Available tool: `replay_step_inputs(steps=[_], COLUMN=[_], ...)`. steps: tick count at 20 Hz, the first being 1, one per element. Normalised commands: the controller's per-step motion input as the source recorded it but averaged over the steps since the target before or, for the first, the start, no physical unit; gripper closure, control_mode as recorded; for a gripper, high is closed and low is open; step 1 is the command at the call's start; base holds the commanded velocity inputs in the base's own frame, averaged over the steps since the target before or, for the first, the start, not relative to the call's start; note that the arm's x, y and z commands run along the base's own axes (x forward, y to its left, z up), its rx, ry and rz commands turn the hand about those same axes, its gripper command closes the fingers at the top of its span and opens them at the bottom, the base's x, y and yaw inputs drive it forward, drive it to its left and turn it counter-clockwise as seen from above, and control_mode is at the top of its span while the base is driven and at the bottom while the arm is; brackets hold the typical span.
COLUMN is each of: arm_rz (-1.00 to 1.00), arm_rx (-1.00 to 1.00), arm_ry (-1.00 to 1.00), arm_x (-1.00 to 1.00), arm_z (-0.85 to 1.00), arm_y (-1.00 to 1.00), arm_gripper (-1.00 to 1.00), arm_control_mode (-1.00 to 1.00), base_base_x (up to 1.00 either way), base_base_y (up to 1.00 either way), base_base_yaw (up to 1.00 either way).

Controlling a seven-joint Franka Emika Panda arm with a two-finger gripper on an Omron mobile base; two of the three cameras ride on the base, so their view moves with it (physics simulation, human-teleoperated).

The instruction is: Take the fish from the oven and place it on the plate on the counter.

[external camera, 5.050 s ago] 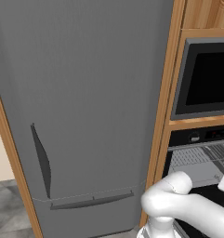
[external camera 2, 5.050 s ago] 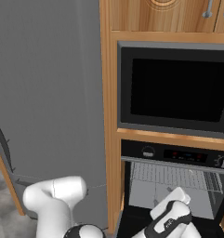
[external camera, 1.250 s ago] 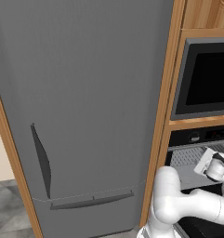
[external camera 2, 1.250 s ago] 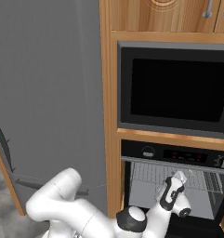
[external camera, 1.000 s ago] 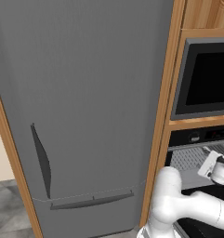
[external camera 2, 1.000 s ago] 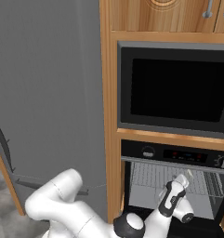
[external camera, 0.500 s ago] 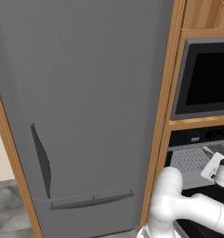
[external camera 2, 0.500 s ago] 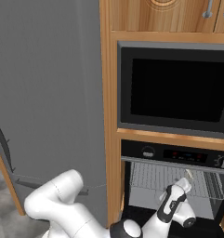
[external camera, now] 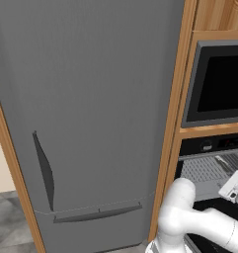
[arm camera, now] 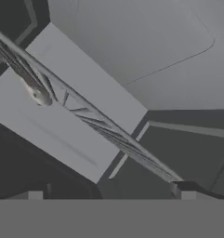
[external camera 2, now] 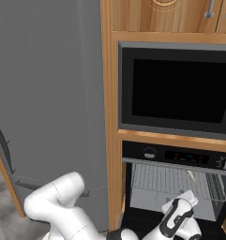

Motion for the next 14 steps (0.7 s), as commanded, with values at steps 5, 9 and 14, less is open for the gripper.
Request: replay_step_inputs(steps=[5, 9, 14], arm_rz=[0.0, 0.0, 0.0], arm_rx=[0.1, 0.05, 0.05], arm_ry=[-0.05, -0.12, -0.18], arm_x=[-0.04, 0.14, 0.12], arm_z=[-0.67, -0.58, -0.67], arm_y=[-0.14, -0.12, -0.17], arm_gripper=[-1.0, -1.0, -1.0], arm_control_mode=[-1.0, -1.0, -1.0], base_base_x=[0.0, 0.0, 0.0], base_base_y=[0.0, 0.0, 0.0], base_base_yaw=[0.0, 0.0, 0.0])
